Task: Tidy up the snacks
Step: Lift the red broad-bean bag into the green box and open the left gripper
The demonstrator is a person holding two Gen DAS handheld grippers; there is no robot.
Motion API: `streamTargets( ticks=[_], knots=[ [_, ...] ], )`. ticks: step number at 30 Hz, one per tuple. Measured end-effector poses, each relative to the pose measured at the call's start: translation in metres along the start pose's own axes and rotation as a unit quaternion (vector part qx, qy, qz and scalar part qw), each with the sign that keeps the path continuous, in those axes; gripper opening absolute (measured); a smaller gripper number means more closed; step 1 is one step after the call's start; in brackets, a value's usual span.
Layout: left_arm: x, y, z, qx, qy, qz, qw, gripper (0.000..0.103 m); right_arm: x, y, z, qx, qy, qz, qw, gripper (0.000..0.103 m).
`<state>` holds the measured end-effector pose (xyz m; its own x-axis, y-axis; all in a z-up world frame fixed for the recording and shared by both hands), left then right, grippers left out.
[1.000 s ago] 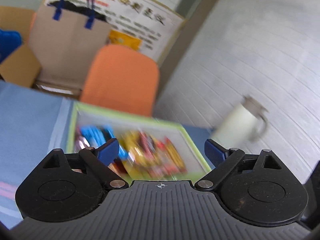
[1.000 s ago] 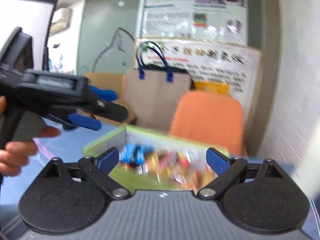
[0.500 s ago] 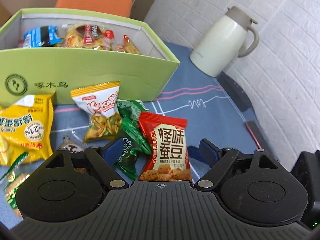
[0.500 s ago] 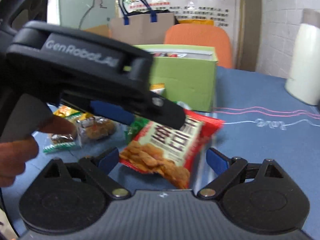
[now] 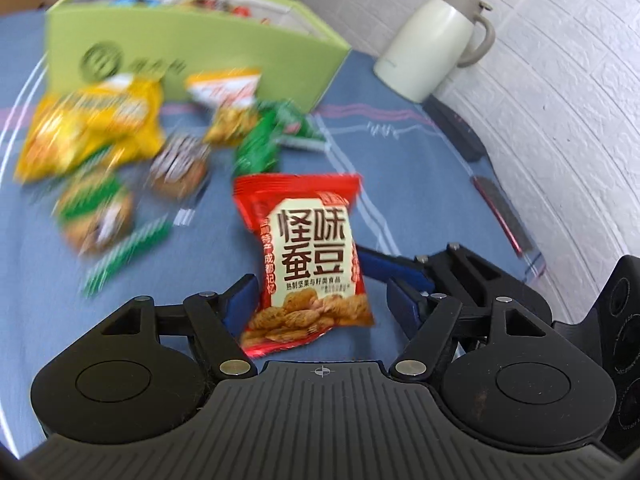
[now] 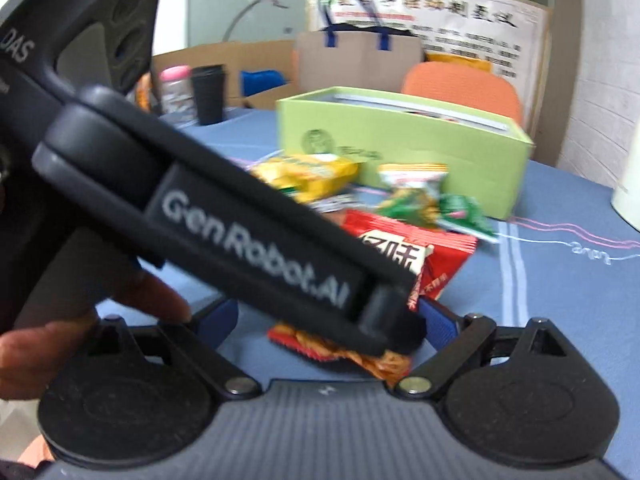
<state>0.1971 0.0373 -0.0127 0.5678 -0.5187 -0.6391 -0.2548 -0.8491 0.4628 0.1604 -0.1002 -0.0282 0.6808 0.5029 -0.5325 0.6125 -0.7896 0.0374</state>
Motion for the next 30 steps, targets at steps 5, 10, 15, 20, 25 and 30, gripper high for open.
streamTargets(
  ticks=[5,10,15,20,25,30],
  knots=[
    [-0.021,-0.014,0.009,-0.019,0.019,-0.018,0.9995,0.067,-0.006,-0.011,0.004,0.014,0.003,0.008,1.000,0.093],
    [-0.018,-0.019,0.000,-0.025,0.027,-0.026,0.9990,0.070,0.002,-0.005,0.009,0.039,-0.008,0.027,0.999,0.093],
    [-0.008,-0.015,0.004,0.003,0.025,-0.037,0.9990,0.048,0.010,-0.009,0.014,0.037,-0.010,0.010,0.999,0.087],
    [-0.018,-0.018,-0.004,-0.008,0.031,-0.005,0.9995,0.019,-0.008,0.000,0.002,0.031,0.009,0.011,0.999,0.075],
    [-0.021,-0.003,-0.045,0.011,0.064,0.002,0.9979,0.020,-0.003,0.023,-0.032,0.013,0.043,0.030,0.999,0.076],
    [-0.010,0.008,-0.112,0.033,0.103,0.005,0.9941,0.023,0.021,0.059,-0.081,-0.026,0.083,0.060,0.994,0.079]
  ],
)
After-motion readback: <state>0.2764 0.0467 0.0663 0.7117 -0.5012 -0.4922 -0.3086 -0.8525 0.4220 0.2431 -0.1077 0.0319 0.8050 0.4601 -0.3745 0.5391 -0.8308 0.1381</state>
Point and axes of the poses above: each gripper's, at about its wrist camera, not at the fingertips, and x roughly the way its jaws point, y to its right, z to its underside, the point moved 1 cm from there along x, roughly the way its jaws point, and after that the axes turned 4 degrees about y, right-handed, at the moved point
